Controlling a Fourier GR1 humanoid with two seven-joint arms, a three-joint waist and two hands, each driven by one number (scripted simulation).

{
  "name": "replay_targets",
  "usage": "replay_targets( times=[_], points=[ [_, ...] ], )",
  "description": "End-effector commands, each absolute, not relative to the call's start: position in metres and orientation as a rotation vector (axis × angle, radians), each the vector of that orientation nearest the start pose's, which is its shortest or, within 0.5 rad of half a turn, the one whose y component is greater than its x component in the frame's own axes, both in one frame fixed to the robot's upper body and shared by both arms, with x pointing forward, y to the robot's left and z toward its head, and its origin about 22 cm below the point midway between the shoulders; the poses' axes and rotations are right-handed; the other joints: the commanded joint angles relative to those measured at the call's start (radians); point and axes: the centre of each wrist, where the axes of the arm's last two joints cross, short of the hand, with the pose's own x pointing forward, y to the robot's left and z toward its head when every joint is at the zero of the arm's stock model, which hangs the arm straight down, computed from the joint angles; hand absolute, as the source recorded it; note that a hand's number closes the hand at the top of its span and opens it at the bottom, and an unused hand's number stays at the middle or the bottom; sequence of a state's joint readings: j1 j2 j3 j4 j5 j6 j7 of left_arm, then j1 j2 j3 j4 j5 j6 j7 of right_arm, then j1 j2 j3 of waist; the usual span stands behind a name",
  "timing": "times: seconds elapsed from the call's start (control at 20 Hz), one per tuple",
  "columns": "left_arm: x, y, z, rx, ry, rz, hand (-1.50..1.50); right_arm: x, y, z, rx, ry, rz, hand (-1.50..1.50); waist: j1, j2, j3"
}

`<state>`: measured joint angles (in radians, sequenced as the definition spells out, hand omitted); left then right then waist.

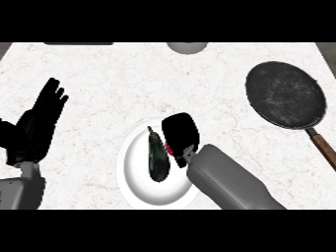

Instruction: Pick the cupcake from the plate and place it in the pan

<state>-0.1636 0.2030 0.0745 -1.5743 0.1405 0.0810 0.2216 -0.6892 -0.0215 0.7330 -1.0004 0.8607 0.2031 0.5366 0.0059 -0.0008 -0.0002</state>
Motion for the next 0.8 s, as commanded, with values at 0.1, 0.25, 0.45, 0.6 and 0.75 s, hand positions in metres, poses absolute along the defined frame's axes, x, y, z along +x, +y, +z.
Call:
replay_targets(
  times=[0.1, 0.25, 0.45, 0.6, 0.75],
  points=[
    [0.273, 0.275, 0.049, 0.118, -1.513, 0.057, 0.0, 0.284, -0.073, 0.017, -0.578, -1.079, 1.587, 1.5, -0.02, -0.003, 0.0],
    [0.28, 0.266, 0.06, 0.133, -1.51, 0.056, 0.0, 0.258, -0.115, 0.022, -0.602, -1.137, 1.552, 1.5, -0.031, -0.006, 0.0],
    [0.274, 0.283, 0.064, 0.106, -1.503, 0.069, 0.0, 0.254, -0.124, 0.067, -0.834, -1.339, 1.502, 1.5, -0.03, -0.011, 0.0],
    [0.271, 0.282, 0.052, 0.132, -1.516, 0.06, 0.0, 0.245, -0.116, 0.105, -0.984, -1.478, 1.433, 1.5, -0.032, -0.011, -0.001],
    [0.276, 0.298, 0.074, 0.121, -1.502, 0.07, 0.0, 0.237, -0.126, 0.142, -1.103, -1.596, 1.344, 1.5, -0.029, -0.012, 0.0]
  ],
)
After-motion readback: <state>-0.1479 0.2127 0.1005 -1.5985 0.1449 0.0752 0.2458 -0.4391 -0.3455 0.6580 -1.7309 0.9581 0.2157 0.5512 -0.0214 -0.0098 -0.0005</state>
